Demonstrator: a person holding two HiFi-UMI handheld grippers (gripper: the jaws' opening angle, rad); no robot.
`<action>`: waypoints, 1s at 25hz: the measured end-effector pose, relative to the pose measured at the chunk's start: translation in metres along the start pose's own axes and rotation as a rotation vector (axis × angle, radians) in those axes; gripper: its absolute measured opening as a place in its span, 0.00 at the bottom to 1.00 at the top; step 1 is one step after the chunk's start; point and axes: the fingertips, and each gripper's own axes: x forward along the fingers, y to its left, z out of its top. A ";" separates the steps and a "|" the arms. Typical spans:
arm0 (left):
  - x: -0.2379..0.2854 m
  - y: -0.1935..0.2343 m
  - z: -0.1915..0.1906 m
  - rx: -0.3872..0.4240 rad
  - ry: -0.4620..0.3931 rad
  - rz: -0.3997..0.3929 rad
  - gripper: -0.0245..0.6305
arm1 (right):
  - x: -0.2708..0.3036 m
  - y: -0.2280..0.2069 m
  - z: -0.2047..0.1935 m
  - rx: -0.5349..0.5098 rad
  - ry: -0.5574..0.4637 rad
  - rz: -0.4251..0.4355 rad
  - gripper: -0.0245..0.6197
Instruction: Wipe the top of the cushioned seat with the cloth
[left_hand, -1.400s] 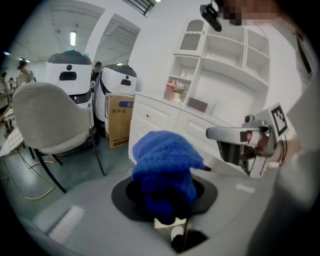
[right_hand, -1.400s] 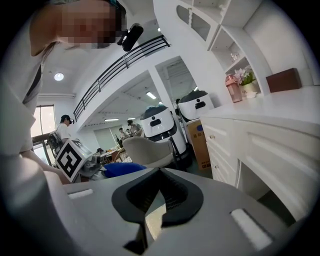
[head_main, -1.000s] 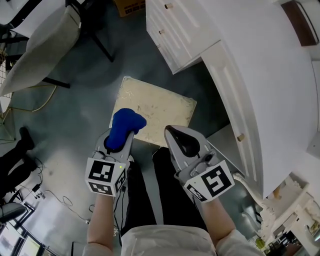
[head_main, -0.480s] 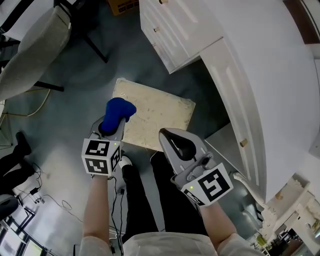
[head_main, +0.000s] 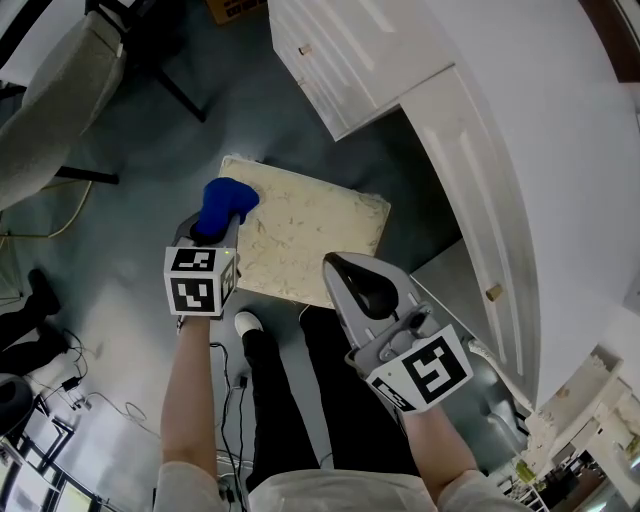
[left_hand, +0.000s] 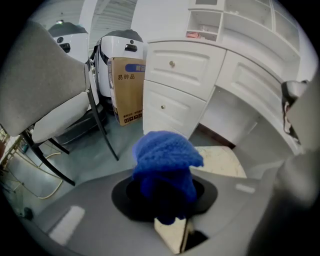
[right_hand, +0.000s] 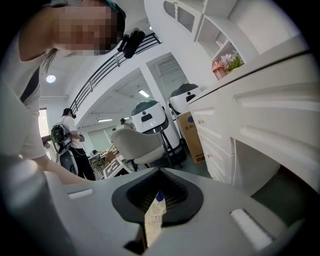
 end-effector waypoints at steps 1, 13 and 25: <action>0.004 0.004 -0.001 0.004 0.008 0.007 0.18 | 0.000 -0.001 -0.002 0.003 0.003 -0.001 0.04; 0.043 0.020 -0.009 0.091 0.154 0.050 0.16 | -0.004 -0.017 -0.015 0.031 0.028 -0.015 0.04; 0.058 -0.045 -0.003 0.234 0.202 -0.068 0.15 | -0.014 -0.022 -0.020 0.050 0.019 -0.029 0.04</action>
